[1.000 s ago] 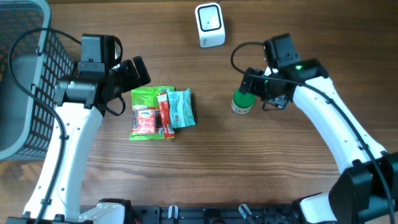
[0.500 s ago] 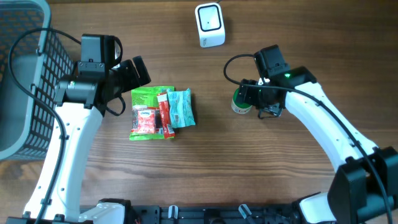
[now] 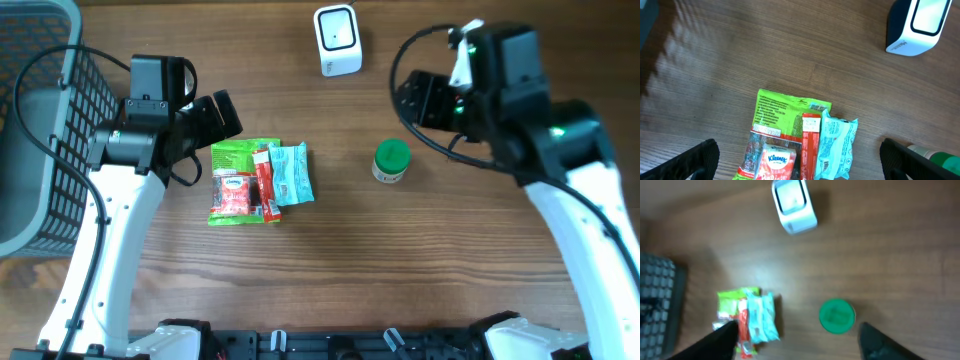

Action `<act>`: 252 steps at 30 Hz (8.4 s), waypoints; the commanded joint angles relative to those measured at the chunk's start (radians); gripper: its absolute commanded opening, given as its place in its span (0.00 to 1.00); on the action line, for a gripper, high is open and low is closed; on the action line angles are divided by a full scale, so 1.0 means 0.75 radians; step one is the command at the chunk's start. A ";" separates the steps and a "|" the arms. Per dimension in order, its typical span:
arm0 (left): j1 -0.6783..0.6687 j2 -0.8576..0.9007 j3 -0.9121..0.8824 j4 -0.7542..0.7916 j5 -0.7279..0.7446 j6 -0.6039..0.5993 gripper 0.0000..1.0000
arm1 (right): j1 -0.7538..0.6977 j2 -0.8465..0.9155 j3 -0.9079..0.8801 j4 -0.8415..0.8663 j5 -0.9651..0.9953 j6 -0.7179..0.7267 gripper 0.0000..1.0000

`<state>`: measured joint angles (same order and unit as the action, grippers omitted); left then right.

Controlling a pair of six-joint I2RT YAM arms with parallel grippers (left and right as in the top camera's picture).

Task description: Scan the item barcode

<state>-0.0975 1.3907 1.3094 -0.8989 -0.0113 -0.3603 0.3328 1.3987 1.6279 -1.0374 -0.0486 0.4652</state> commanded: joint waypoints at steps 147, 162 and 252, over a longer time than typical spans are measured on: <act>0.008 -0.006 0.011 -0.002 -0.017 0.016 1.00 | 0.057 0.746 -0.315 0.162 0.014 -0.401 0.90; 0.008 -0.006 0.011 -0.002 -0.017 0.016 1.00 | 0.057 0.746 -0.398 0.221 0.004 -0.186 0.84; 0.008 -0.006 0.011 -0.001 -0.017 0.016 1.00 | 0.051 0.722 -0.394 0.231 0.166 -0.564 0.99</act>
<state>-0.0975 1.3907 1.3094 -0.8989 -0.0109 -0.3603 0.3733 1.9450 1.3365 -0.8673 0.0467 0.2573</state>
